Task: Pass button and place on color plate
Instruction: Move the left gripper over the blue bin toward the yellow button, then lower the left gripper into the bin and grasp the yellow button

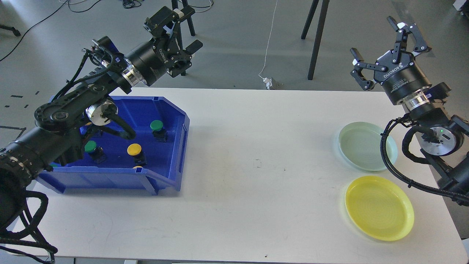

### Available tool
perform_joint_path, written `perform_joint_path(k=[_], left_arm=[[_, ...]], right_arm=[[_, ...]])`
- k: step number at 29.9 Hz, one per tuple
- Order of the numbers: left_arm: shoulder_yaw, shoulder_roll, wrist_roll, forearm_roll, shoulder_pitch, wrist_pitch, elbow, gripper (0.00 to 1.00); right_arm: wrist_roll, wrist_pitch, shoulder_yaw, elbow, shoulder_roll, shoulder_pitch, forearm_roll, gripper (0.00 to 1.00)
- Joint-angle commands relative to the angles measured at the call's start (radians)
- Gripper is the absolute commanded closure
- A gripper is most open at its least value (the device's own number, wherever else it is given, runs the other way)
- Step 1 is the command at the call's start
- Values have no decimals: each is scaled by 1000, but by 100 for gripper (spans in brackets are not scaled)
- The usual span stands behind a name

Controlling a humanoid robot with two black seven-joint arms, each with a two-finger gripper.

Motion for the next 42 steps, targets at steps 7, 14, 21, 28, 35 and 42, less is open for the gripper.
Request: perform_joint_path(k=[7, 14, 21, 28, 35, 42], left_arm=[[-74, 45, 0, -84, 13, 0, 12, 0], [-287, 66, 0, -221, 95, 0, -93, 0], [-371, 267, 0, -221, 138, 0, -288, 0], [52, 541, 0, 159, -58, 0, -601, 0], [660, 545, 0, 613, -355, 229, -615, 1], [1010, 482, 0, 907, -501, 225, -473, 1]], right_arm=[[0, 0, 59, -1, -13, 3, 5, 1], [0, 0, 60, 1, -24, 5, 8, 1], [1, 0, 60, 2, -63, 2, 9, 1], [1, 0, 55, -1, -60, -8, 9, 1], [1, 0, 59, 2, -58, -23, 9, 1], [1, 0, 62, -1, -63, -46, 9, 1]])
